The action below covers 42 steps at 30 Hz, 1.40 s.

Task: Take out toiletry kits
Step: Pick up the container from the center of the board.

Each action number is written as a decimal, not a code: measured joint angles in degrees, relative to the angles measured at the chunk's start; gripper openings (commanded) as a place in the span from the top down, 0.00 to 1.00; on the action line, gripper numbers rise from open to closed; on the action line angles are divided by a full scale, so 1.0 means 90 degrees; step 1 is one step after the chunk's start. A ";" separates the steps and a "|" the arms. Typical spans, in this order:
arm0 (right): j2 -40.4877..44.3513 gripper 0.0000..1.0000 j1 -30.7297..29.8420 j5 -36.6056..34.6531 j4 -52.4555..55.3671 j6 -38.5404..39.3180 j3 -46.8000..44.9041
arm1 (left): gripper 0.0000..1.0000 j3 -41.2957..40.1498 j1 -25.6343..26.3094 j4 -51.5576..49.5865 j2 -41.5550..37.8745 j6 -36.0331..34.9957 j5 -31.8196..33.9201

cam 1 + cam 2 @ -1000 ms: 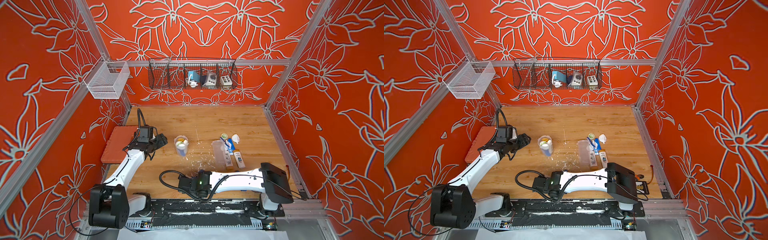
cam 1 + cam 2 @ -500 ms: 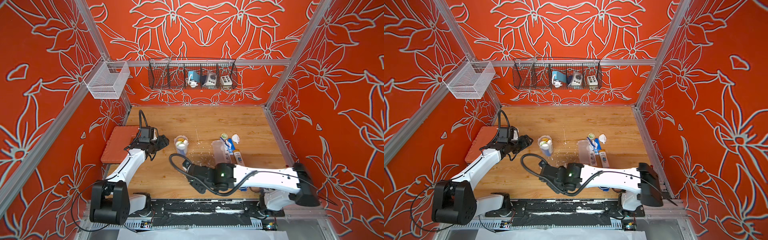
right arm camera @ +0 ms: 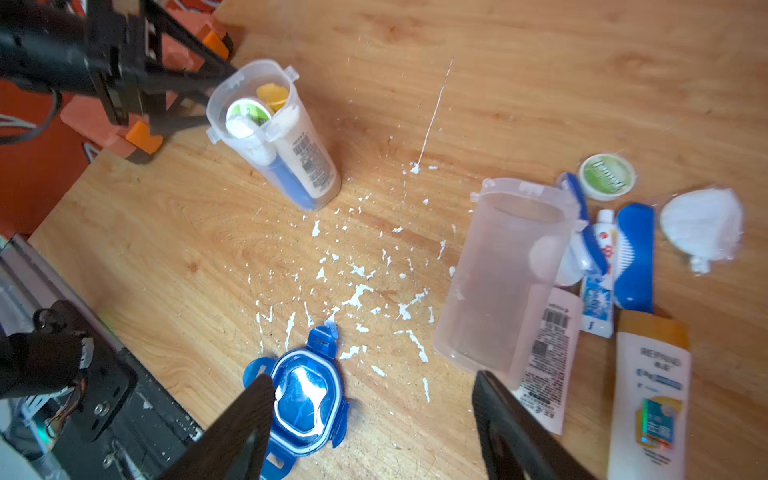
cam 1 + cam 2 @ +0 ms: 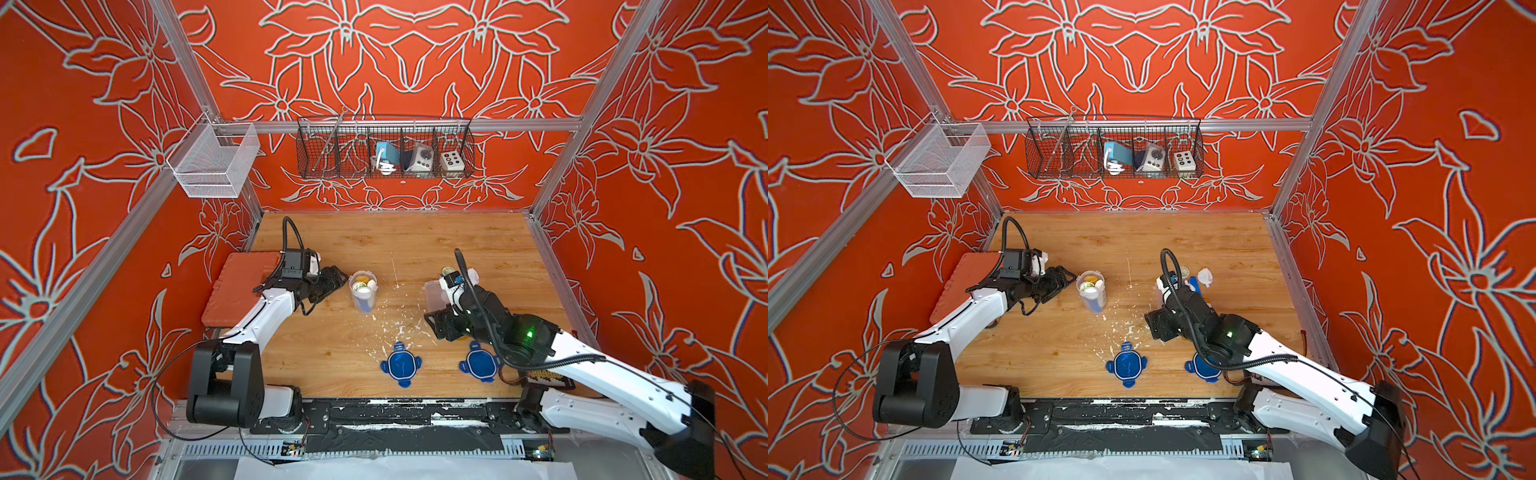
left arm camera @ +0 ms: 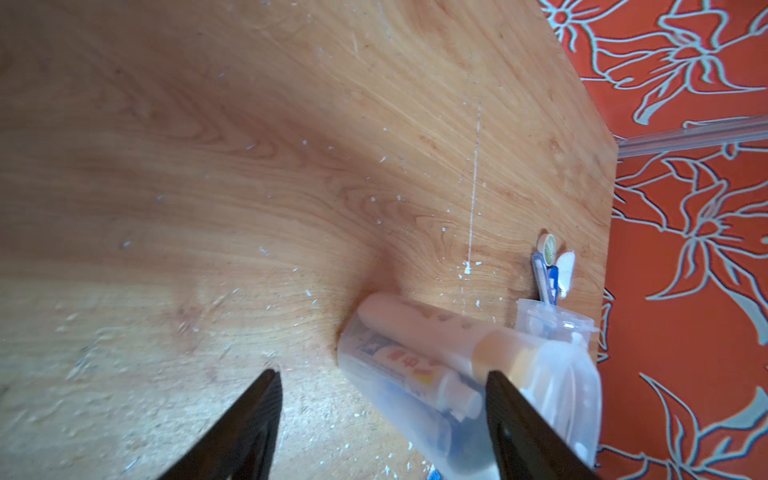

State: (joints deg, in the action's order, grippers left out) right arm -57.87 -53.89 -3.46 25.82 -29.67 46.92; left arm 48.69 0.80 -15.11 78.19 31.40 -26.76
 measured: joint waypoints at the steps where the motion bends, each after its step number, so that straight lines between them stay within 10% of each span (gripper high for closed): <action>1: -0.0146 0.20 0.0058 0.0168 -0.0063 0.0058 0.0000 | 0.26 0.0078 0.0000 0.0041 0.0036 -0.0012 -0.0092; 17: -0.2985 0.03 0.0134 0.1093 -0.2431 0.1052 0.0313 | 0.30 0.0238 0.0000 0.0437 0.0459 0.0085 -0.0775; 42: -0.5906 0.05 0.0119 0.1430 -0.5680 0.2033 0.1557 | 0.31 0.0051 -0.0029 0.1503 0.0988 0.0831 -0.1630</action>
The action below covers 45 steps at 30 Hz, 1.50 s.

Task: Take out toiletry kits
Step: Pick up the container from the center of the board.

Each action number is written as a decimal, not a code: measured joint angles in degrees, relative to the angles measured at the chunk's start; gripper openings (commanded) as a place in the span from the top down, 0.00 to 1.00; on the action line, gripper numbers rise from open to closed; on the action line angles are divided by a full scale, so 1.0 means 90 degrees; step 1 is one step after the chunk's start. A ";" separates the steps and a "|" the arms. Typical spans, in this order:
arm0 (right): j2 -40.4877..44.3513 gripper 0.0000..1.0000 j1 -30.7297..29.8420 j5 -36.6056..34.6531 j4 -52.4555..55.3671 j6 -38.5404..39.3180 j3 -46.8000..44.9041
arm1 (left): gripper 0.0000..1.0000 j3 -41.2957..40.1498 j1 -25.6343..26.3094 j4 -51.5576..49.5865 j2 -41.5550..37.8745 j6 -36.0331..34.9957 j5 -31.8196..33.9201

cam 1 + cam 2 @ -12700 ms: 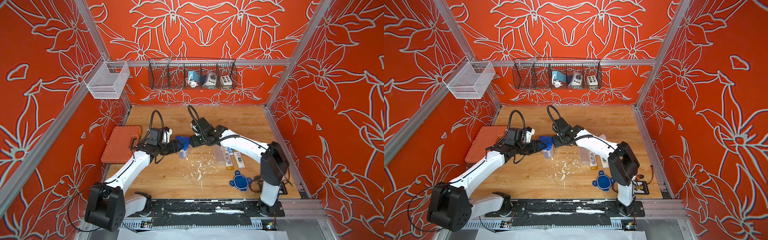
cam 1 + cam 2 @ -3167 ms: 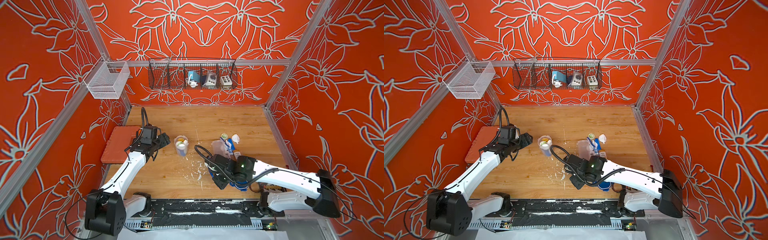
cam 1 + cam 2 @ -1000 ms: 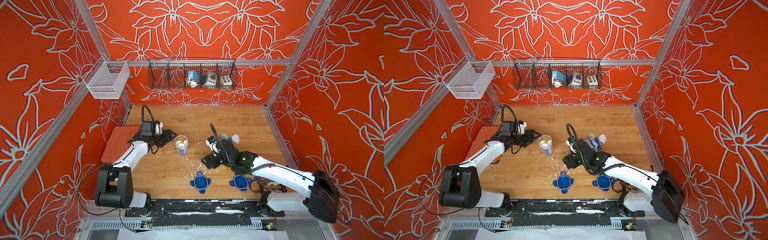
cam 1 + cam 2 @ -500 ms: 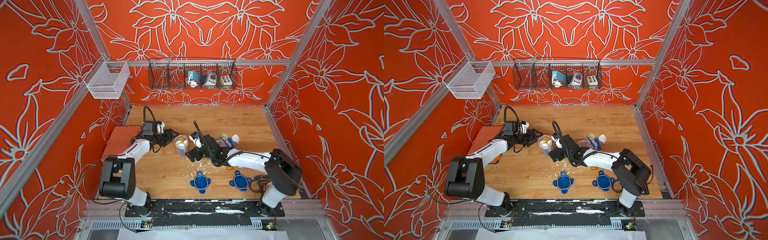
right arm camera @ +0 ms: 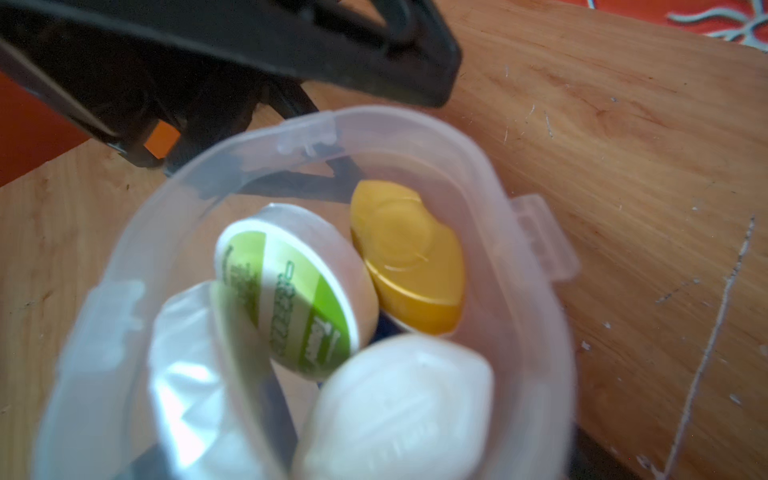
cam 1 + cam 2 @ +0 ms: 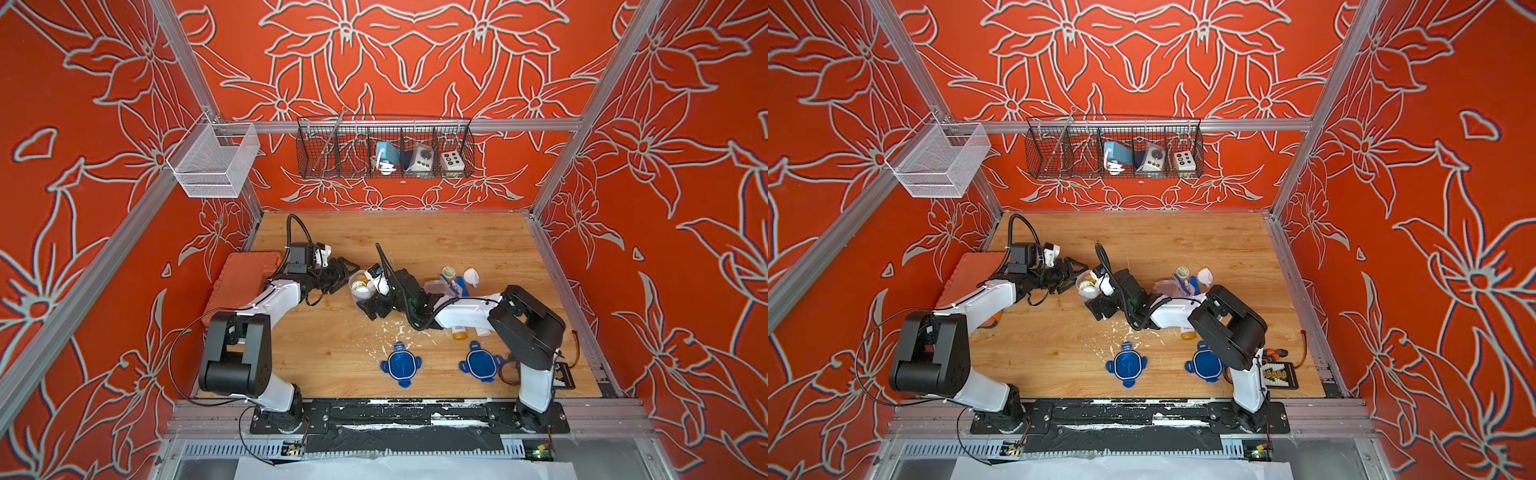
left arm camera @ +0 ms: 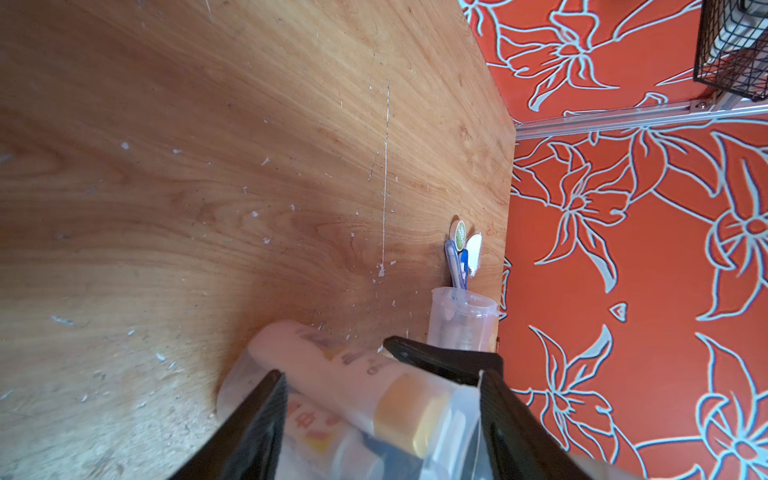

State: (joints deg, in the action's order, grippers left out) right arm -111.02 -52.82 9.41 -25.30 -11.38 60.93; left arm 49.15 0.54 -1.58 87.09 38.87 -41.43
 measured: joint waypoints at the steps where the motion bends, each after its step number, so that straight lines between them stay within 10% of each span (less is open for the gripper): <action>1: -0.0109 0.05 0.0000 0.0029 -0.0068 0.0010 0.0058 | 0.31 0.0000 -0.0002 0.0000 0.0017 0.0000 -0.0015; 26: -0.0605 0.05 -0.0211 -0.0049 -0.0930 0.0151 -0.0146 | 0.33 -0.0078 -0.0019 0.0175 0.0070 -0.0012 -0.0131; 45: -0.0911 0.27 -0.0211 -0.0114 -0.1532 -0.0002 -0.0039 | 0.33 -0.0129 -0.0019 0.0406 0.0136 -0.0032 -0.0143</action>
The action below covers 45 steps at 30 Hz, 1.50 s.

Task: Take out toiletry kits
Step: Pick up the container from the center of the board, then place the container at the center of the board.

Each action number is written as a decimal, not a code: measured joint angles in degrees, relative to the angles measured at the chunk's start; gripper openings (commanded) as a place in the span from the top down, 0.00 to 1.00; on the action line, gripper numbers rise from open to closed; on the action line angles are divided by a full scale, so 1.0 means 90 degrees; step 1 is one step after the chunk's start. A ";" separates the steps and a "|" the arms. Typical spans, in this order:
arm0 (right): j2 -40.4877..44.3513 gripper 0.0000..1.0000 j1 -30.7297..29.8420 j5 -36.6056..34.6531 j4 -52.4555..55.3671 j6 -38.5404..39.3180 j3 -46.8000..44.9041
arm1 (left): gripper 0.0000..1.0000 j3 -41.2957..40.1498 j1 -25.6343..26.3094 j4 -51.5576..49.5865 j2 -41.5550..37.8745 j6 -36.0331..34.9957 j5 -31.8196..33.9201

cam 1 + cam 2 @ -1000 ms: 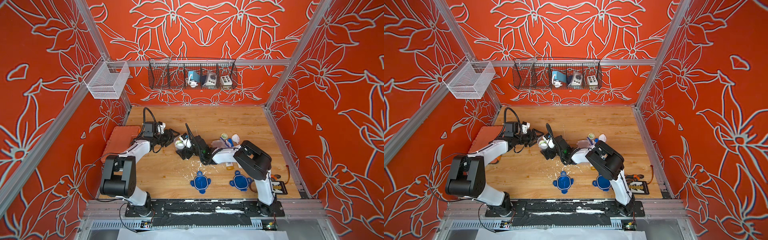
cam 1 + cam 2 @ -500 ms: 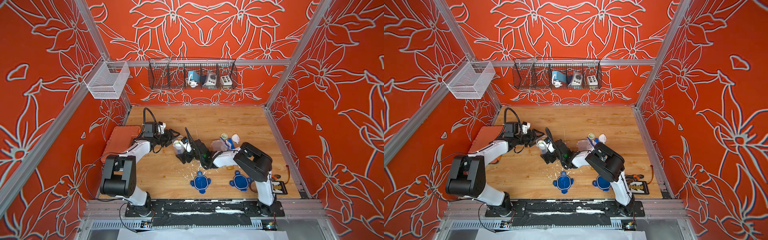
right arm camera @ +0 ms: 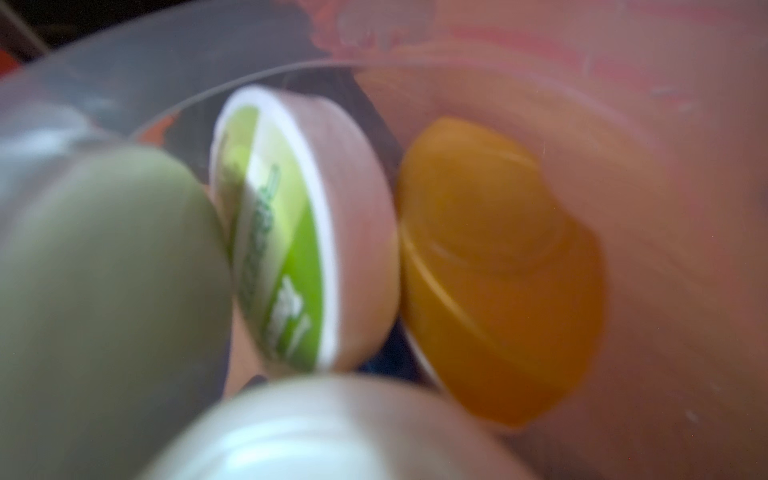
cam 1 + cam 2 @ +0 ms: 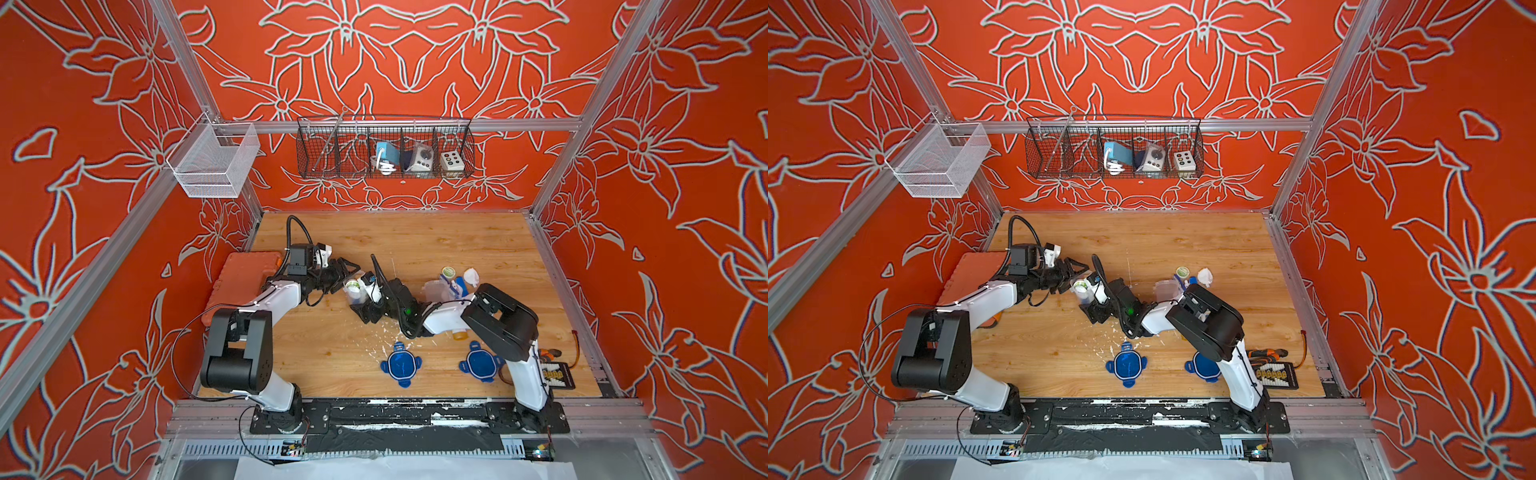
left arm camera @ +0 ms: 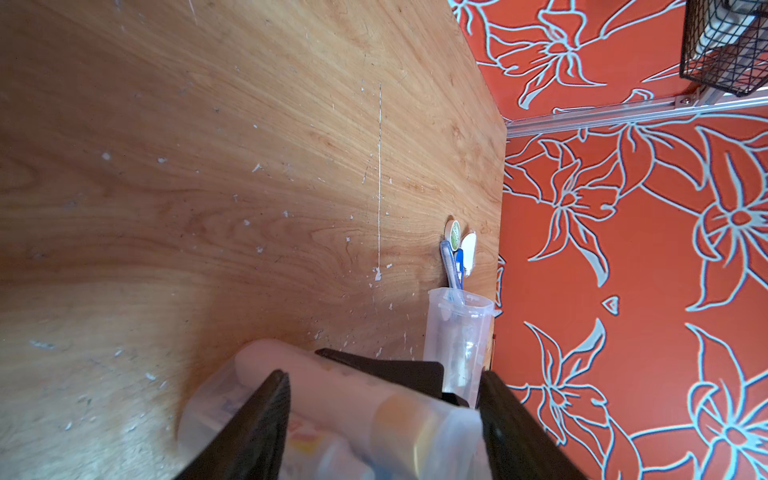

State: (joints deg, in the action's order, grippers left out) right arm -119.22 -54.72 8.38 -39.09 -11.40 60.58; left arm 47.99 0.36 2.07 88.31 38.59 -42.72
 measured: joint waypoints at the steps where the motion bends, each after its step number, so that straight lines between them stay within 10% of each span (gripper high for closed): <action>1: -0.0010 0.28 0.0000 -0.0005 -0.0024 0.0005 0.0005 | 0.33 0.0000 -0.0002 0.0015 0.0005 0.0002 0.0007; 15: 0.0260 0.46 -0.0039 -0.0034 0.0355 0.0019 -0.0073 | 0.32 -0.0012 -0.0005 0.0070 0.0005 0.0017 0.0078; 30: 0.2288 0.51 -0.0612 0.0078 0.2771 0.0010 -0.0760 | 0.32 -0.0335 -0.0039 -0.0933 -0.1268 0.0019 0.2183; 45: 0.2557 0.57 -0.1620 0.0495 0.6152 -0.1056 0.0843 | 0.55 -0.0884 -0.0690 -0.1175 -0.1178 -0.0568 0.2798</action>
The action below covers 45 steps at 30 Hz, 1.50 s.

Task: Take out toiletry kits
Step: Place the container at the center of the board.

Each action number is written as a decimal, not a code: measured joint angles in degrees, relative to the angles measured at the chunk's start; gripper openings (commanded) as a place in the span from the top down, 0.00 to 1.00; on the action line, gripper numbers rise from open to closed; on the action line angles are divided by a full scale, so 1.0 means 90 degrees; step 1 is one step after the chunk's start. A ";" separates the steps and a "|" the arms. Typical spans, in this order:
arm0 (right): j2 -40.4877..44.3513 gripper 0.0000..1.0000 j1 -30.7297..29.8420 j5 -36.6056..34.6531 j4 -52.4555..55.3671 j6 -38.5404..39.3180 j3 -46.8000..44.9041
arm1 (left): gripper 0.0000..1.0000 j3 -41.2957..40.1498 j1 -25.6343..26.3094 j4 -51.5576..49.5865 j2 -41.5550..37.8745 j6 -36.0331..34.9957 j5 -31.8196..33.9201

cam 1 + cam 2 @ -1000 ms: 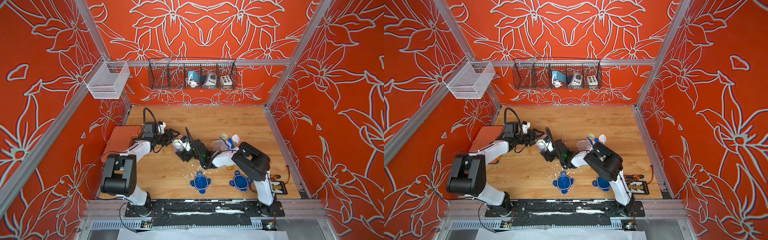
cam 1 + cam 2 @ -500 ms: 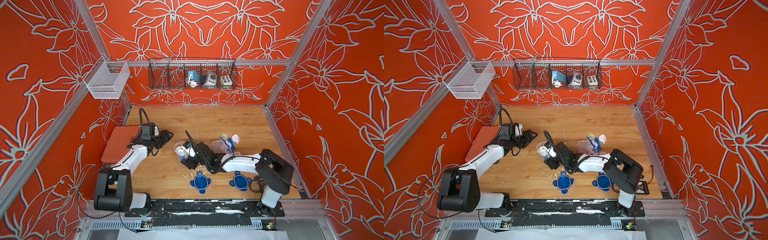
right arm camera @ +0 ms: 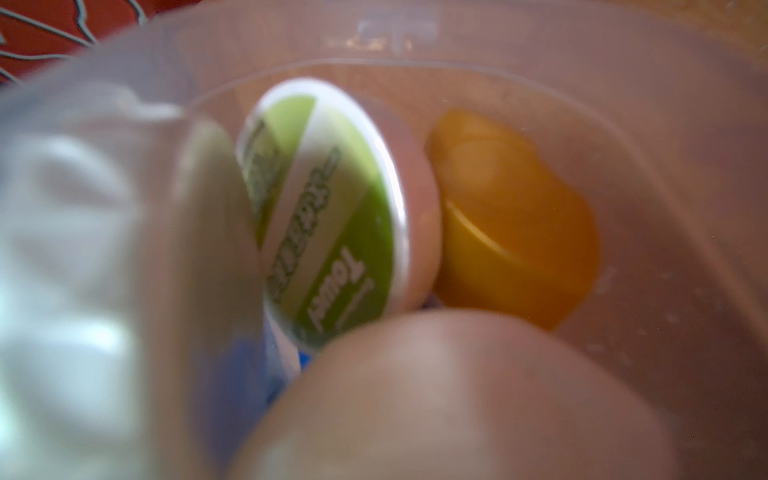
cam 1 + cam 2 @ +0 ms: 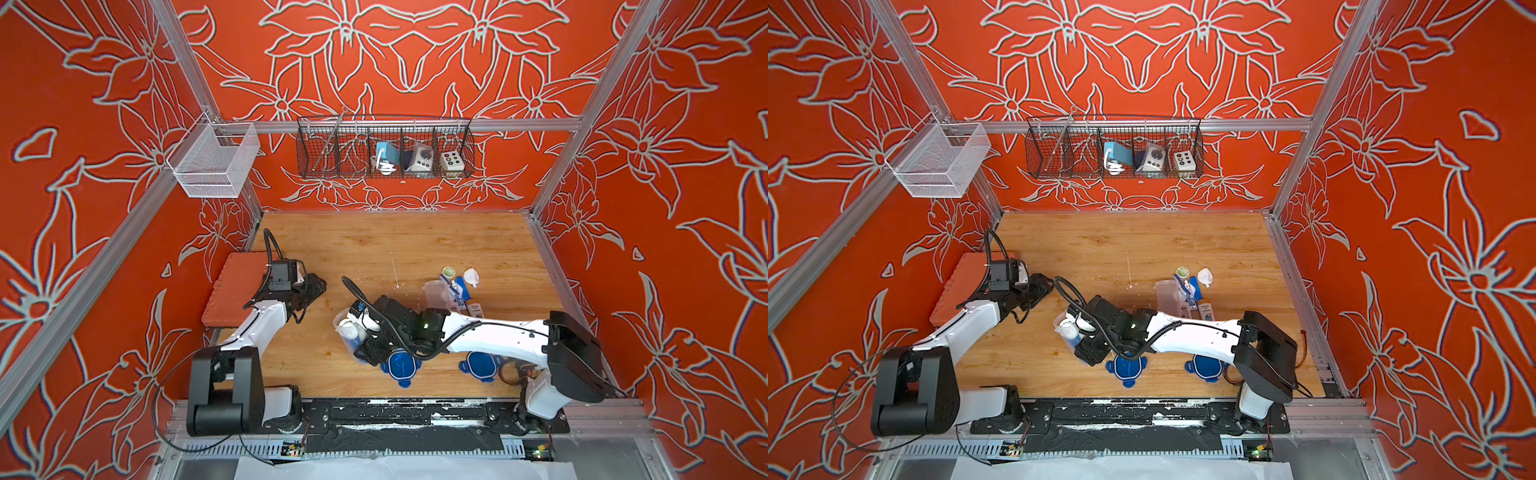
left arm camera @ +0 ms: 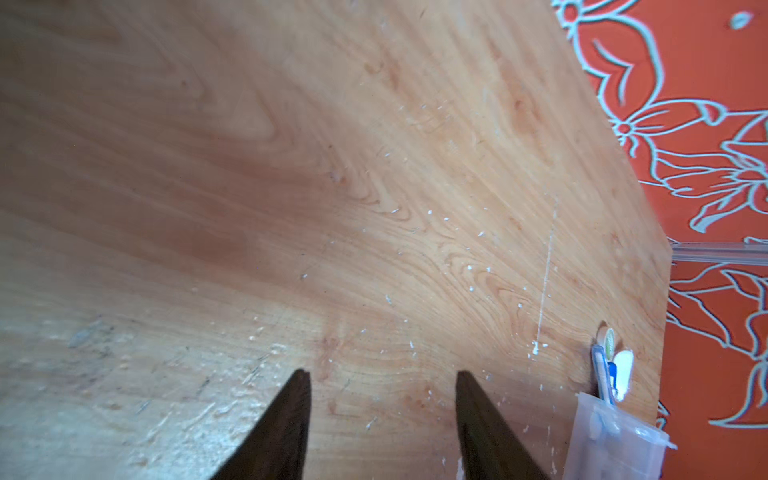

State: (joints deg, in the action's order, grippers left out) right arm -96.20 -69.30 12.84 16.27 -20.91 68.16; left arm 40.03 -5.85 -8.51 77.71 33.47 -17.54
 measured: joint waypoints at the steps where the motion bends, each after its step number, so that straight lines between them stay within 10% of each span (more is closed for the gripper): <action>1: -0.0085 0.57 -0.0005 0.0104 0.0129 -0.0109 0.0121 | 0.57 0.0049 -0.0007 -0.0022 0.0216 -0.0044 -0.0051; 16: -0.2084 0.58 0.0058 0.0811 0.2455 -0.0408 0.2358 | 0.69 0.0253 -0.0068 -0.0104 0.1253 -0.0435 -0.0284; 33: -0.2805 0.02 0.0420 0.0877 0.3235 -0.0381 0.3631 | 0.69 0.0255 -0.0148 -0.0092 0.1387 -0.0452 -0.0559; 45: -0.2776 0.02 0.0546 0.0852 0.2793 -0.0408 0.3572 | 0.69 0.0255 -0.0148 -0.0090 0.1409 -0.0449 -0.0631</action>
State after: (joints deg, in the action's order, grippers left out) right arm -121.19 -64.38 20.51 41.41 -24.58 100.31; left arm 42.33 -7.18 -9.32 90.39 29.43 -23.22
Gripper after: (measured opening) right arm 0.978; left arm 0.312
